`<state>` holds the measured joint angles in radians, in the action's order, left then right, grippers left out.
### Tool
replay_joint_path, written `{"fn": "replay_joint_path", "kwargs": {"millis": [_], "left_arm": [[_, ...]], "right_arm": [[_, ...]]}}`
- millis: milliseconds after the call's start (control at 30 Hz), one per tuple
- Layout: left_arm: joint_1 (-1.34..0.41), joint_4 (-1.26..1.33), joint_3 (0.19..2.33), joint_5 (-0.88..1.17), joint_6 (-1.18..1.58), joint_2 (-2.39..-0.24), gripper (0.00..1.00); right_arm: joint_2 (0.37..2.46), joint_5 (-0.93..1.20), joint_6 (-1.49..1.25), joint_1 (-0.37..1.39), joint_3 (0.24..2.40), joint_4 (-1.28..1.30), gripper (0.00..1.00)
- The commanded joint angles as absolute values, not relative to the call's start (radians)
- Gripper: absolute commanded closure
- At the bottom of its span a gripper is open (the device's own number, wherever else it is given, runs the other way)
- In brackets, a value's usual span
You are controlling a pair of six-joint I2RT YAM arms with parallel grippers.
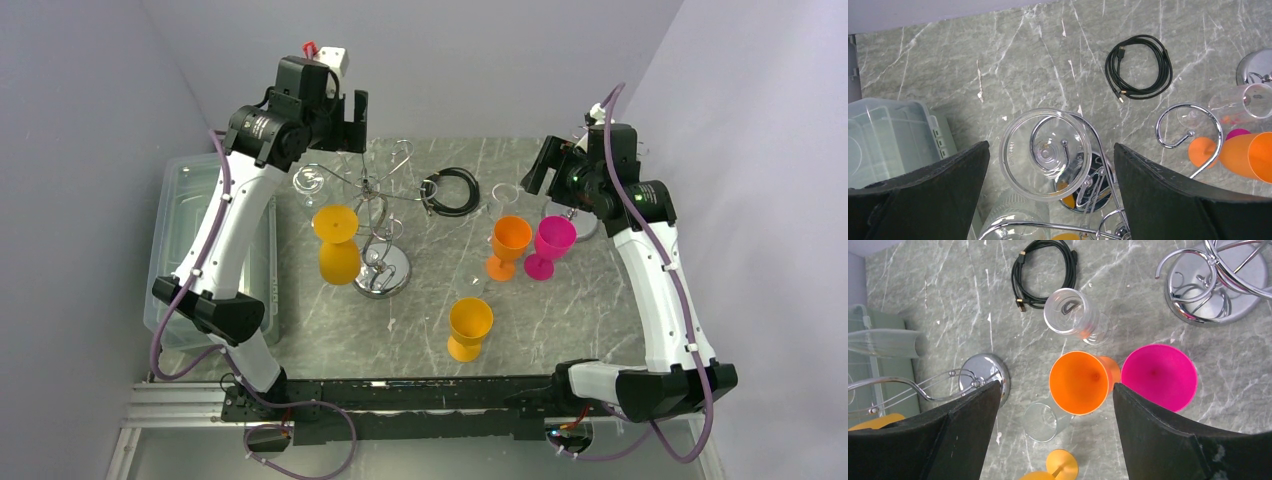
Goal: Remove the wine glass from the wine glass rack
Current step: Pick up the wine glass from the wine rack.
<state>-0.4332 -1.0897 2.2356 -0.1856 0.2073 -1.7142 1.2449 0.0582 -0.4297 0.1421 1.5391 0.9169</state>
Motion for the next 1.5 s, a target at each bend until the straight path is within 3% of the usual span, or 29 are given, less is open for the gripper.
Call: {"fn": "replay_joint_path", "kwargs": {"millis": [0,533,1000,1467], "left_arm": [[-0.427,-1.085,2.23,-0.206,0.218,-1.706,0.01],[-0.396,-1.066,2.187,-0.17,0.232,-1.709,0.1],[-0.391,-1.047,2.18,-0.12,0.234,-1.699,0.34],[-0.391,-0.986,2.211,-0.132,0.228,-1.702,0.45]], "right_arm": [[1.226,0.072,-0.431,0.146,1.532,0.87,0.15],[1.228,0.068,-0.442,0.146,1.529,0.867,0.16],[1.233,0.073,-0.451,0.147,1.517,0.859,0.16],[1.235,0.061,-0.454,0.153,1.521,0.859,0.16]]}}
